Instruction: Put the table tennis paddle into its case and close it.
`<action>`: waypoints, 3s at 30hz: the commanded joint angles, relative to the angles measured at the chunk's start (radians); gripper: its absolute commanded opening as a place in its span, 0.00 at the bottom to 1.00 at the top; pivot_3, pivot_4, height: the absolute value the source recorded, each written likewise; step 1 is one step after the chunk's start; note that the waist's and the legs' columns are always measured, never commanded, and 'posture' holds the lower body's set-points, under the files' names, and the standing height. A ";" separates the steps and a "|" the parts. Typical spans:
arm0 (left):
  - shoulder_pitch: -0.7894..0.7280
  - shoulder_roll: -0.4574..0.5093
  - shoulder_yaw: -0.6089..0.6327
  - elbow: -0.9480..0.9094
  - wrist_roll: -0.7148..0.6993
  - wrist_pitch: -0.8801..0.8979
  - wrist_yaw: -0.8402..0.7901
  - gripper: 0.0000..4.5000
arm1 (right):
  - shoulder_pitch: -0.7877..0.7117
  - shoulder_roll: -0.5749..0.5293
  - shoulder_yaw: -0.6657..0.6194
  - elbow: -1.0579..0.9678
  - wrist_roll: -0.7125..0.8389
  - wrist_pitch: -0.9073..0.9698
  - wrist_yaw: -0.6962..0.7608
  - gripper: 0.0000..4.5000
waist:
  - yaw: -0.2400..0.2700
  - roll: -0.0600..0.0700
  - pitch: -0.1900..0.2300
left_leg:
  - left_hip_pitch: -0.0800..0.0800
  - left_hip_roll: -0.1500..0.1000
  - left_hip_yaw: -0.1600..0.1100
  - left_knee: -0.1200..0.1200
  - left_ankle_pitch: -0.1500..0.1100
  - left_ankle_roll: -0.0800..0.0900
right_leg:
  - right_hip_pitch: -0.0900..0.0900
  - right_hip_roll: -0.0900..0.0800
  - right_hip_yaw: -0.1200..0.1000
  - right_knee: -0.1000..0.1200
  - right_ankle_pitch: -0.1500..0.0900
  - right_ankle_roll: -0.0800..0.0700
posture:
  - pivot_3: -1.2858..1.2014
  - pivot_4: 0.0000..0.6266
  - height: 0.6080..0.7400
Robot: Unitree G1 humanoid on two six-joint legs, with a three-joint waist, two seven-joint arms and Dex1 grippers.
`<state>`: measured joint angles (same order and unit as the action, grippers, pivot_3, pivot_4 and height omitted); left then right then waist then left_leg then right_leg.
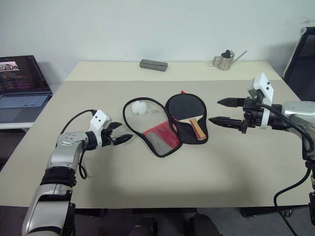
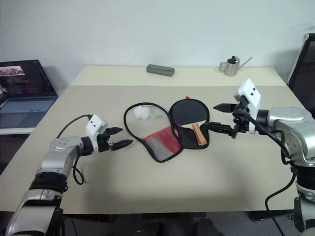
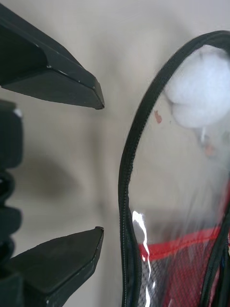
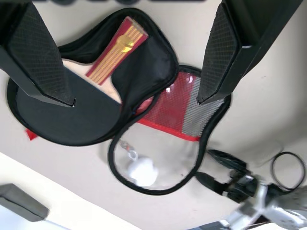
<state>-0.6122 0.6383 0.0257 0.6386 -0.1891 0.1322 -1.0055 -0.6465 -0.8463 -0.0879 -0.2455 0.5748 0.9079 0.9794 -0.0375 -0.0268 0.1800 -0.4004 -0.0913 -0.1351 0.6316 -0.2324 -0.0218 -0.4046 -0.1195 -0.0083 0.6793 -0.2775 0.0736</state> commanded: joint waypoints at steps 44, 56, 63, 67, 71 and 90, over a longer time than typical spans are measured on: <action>-0.632 -0.481 -0.013 0.623 0.193 -0.402 0.163 0.95 | 0.151 0.000 -0.177 -0.234 0.247 0.140 -0.296 0.99 | 0.004 -0.004 0.002 | -0.008 -0.002 0.000 0.014 -0.001 0.002 | 0.000 -0.001 -0.002 0.001 0.003 0.005 | 0.52 0.24 1.00; -0.238 -0.243 0.054 -0.035 -0.009 -0.136 -0.125 0.95 | 0.027 0.277 -0.057 0.061 0.148 0.113 -0.459 0.99 | -0.009 -0.004 0.002 | -0.007 -0.001 -0.002 0.014 0.000 0.000 | -0.001 0.000 -0.001 0.001 0.003 0.005 | 0.52 0.24 1.00; -0.069 -0.171 0.070 -0.434 -0.113 0.103 -0.065 0.95 | -0.092 0.360 -0.027 0.320 0.035 0.095 -0.543 0.99 | -0.003 -0.003 0.002 | -0.007 -0.001 -0.002 0.014 0.001 -0.001 | -0.001 0.000 -0.001 0.001 0.004 0.003 | 0.52 0.24 1.00; -0.022 -0.123 0.075 -0.598 -0.195 0.240 -0.071 0.95 | -0.153 0.390 -0.023 0.474 -0.027 0.069 -0.563 0.99 | -0.004 -0.003 0.002 | -0.007 -0.001 -0.002 0.014 0.001 -0.001 | -0.001 0.000 0.000 0.001 0.004 0.003 | 0.52 0.24 1.00; -0.023 -0.093 0.080 -0.659 -0.234 0.308 -0.052 0.95 | -0.196 0.417 -0.026 0.581 -0.075 0.034 -0.570 0.99 | -0.005 -0.003 0.002 | -0.007 -0.001 -0.001 0.014 0.001 -0.001 | -0.001 0.001 0.000 0.001 0.004 0.003 | 0.52 0.24 1.00; -0.047 -0.040 0.082 -0.654 -0.261 0.327 -0.006 0.95 | -0.237 0.494 -0.041 0.776 -0.114 0.013 -0.523 0.99 | -0.018 -0.003 0.002 | -0.006 0.000 0.000 0.014 0.001 -0.001 | -0.001 0.001 0.001 0.001 0.004 0.002 | 0.52 0.24 1.00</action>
<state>-0.6378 0.5859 0.0846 0.0074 -0.4317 0.4728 -1.0144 -0.8708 -0.3637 -0.1142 0.5563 0.4521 0.9237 0.4457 -0.0557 -0.0298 0.1817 -0.4069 -0.0915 -0.1354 0.6451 -0.2316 -0.0230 -0.4058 -0.1181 -0.0074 0.6805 -0.2730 0.0760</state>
